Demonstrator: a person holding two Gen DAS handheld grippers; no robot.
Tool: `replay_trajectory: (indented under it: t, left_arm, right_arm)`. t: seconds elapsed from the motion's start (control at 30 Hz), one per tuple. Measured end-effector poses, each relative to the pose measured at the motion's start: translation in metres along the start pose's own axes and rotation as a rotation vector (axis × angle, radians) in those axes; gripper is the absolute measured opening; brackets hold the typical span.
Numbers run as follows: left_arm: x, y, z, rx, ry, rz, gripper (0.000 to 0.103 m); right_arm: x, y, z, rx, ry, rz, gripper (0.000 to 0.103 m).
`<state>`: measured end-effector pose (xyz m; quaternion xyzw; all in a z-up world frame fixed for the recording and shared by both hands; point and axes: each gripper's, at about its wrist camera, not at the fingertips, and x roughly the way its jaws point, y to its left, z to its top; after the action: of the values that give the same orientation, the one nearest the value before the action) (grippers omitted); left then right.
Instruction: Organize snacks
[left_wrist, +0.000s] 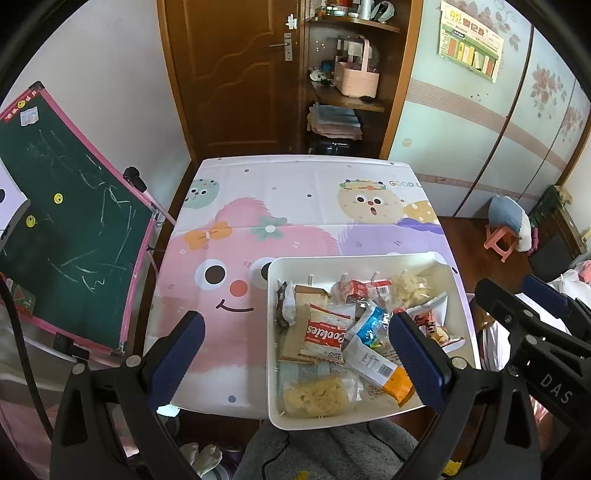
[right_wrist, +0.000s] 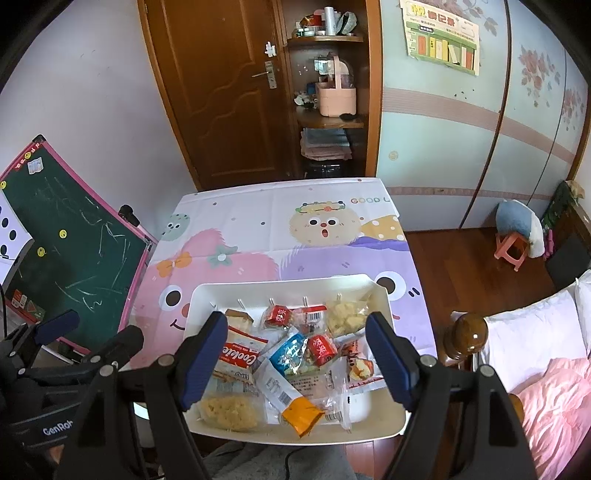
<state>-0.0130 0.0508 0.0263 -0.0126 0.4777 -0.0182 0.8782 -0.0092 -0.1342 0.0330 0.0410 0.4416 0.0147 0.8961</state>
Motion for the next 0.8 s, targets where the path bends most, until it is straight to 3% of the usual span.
replay_trajectory:
  t: [0.8]
  left_arm:
    - [0.0012,0.0,-0.0012,0.002,0.007,0.0,0.099]
  right_arm:
    - [-0.0022,-0.0066,-0.0016,0.005,0.007,-0.005,0.078]
